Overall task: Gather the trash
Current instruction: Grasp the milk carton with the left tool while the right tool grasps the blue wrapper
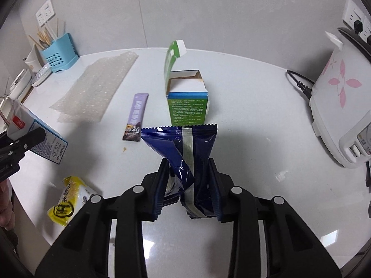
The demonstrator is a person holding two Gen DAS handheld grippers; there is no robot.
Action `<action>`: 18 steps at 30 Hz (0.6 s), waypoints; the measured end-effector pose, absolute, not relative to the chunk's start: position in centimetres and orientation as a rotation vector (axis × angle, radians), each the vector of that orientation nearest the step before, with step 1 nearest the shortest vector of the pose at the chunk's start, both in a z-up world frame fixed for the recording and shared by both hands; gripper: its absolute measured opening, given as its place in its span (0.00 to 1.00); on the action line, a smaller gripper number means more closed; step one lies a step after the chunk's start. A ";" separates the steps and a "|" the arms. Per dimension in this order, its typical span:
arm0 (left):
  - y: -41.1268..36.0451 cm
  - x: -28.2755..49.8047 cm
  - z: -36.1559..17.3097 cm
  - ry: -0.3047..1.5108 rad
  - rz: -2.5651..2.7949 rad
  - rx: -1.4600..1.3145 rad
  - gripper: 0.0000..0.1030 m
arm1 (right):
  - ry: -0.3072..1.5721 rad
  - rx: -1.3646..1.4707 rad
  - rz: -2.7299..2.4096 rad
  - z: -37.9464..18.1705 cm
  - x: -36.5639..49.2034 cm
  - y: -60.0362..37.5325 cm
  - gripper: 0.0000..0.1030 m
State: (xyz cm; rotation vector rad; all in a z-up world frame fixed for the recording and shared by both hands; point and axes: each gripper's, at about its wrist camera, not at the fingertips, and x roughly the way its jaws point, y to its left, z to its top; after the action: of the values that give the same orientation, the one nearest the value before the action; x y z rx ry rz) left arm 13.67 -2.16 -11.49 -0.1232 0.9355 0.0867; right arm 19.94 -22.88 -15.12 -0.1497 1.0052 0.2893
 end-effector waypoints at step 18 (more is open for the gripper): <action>-6.6 5.0 -7.9 0.890 0.133 -0.159 0.63 | 0.909 -0.132 0.379 -11.3 13.0 -25.4 0.29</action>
State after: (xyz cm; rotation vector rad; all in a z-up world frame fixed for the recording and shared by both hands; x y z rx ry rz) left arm 5.02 -6.56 -7.86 -0.1590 0.8904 0.1334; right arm 13.00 -25.45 -11.29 -0.1316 0.9092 0.3790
